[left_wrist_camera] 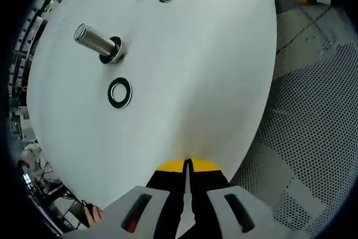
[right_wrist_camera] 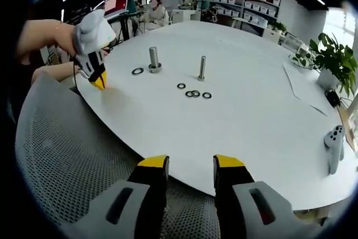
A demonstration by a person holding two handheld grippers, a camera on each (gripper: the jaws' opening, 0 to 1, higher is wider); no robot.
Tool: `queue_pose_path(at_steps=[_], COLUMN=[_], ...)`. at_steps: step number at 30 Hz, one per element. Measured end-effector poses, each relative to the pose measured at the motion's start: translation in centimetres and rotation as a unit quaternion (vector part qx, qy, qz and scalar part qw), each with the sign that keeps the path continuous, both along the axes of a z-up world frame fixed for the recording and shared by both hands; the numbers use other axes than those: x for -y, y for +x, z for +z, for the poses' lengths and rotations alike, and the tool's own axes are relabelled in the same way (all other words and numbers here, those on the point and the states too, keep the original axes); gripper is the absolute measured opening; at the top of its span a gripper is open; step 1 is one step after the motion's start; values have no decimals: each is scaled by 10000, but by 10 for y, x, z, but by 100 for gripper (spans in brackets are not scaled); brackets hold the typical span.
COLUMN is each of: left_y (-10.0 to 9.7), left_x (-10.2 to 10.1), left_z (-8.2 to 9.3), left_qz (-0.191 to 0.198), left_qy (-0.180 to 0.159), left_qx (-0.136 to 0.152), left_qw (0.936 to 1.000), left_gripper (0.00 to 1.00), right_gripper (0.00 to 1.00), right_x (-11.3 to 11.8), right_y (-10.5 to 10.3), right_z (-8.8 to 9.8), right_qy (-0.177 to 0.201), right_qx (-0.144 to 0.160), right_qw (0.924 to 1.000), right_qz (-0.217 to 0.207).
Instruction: Place the washer onto the threaded stud by aligning its center hole with the stud, sliding it down to the base, and recovering from edge contact or off-axis alignment until the washer reaches the visible bottom stop.
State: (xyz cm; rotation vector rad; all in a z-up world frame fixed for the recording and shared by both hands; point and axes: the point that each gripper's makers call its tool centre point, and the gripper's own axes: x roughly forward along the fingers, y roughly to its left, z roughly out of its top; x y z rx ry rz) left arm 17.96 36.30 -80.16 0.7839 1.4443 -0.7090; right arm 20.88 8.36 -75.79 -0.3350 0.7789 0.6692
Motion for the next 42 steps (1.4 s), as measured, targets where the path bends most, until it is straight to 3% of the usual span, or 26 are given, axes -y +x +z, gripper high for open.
queue_pose_path(at_steps=[5,8,15,18,22,26,30,33,36,42], left_y=[0,-1,0,0,0,0,1,0,0,2], left_x=[-1,-1,-1,1,1,0,-1,-1,-2,1], left_z=[1,1,1,1,1,1,1,1,2,2], left_qz=[153,-80,148,26,-587,-254,218,-105,376,281], left_qy=[-139,-339,-485,-388,-277,-316,-620,-797,-909,-950], left_qx=[9,95,96,95,106,112,172,232,153,103], left_qw=[9998,9993,9987,9992,9978,9991,9977,9965,9950,9950], left_gripper=[0,0,0,0,0,0,0,0,0,0], right_gripper=[34,34,34,34,34,34,34,33,32,32], right_x=[0,1,1,1,1,1,2,2,3,3], right_y=[0,-1,-1,0,1,2,3,2,3,3], right_z=[-1,-1,-1,-1,0,1,2,1,2,1], right_qy=[-39,-69,-43,-31,-6,21,22,49,55,47], right_qx=[-32,-31,-33,-21,18,55,69,33,54,33], right_qw=[10000,10000,10000,10000,10000,10000,9999,9999,9998,9998], right_qz=[20,25,12,3,-26,-70,-100,-110,-173,-187])
